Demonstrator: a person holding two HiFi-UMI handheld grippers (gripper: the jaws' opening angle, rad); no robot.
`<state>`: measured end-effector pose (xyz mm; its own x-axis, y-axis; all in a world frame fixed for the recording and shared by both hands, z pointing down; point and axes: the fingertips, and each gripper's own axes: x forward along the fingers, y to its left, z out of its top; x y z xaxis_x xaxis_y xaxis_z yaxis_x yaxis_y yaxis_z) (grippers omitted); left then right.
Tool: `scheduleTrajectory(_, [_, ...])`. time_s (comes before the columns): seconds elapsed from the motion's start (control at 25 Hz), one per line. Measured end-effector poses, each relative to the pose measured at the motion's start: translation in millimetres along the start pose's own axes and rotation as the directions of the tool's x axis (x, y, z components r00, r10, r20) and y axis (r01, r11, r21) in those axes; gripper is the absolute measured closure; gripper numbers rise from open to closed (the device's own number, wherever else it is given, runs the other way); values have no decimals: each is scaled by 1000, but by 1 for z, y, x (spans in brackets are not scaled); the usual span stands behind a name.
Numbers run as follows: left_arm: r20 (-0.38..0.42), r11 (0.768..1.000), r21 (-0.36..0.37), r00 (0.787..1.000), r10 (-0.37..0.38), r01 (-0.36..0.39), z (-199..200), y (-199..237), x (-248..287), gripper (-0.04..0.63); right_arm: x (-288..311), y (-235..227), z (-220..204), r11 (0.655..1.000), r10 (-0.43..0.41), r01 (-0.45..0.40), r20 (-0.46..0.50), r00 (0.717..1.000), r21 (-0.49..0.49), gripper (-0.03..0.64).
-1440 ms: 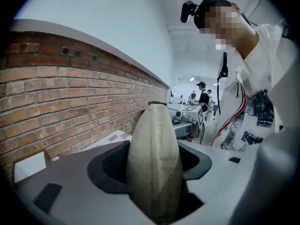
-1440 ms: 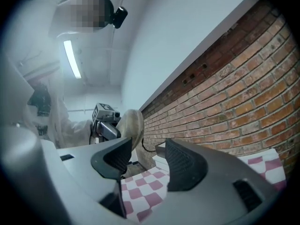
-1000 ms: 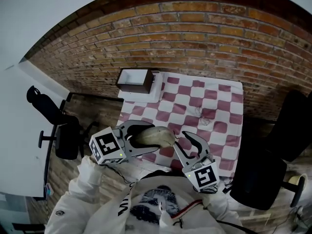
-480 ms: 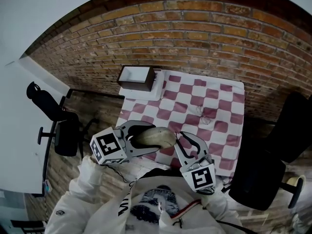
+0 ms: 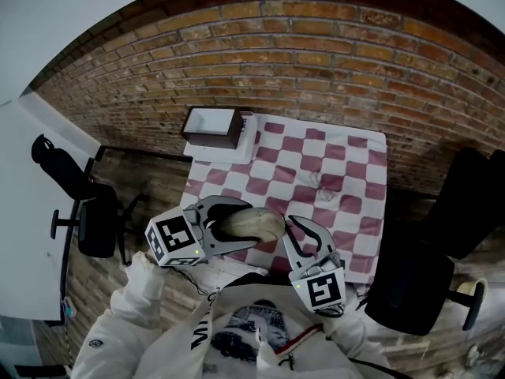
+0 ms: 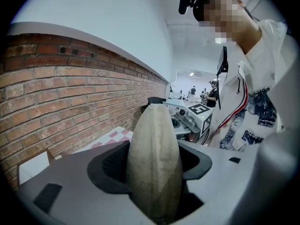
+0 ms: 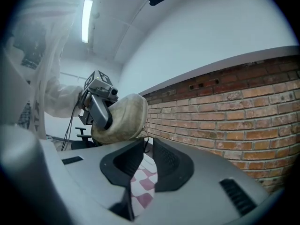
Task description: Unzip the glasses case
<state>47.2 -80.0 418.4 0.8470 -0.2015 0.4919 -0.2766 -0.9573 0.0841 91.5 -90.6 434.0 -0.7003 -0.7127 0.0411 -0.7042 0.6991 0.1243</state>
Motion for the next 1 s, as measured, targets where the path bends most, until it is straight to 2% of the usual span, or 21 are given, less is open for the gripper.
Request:
scheduleTrajectory(0.36, [33,997,38,997,-67,65,0,12,-18,307,17,7,11,995,-68,65,-37,997,-70,566])
scheduleTrajectory(0.72, [82,994,24,991,-110,108,-12,33,-37,307,44,18,16,983,-127,112,-95,987,-147,597])
scheduleTrajectory(1.0, [113,989,37,983,-144,140,-28,38,-54,307,56,34,18,953,-214,177,-133,968,-246,600])
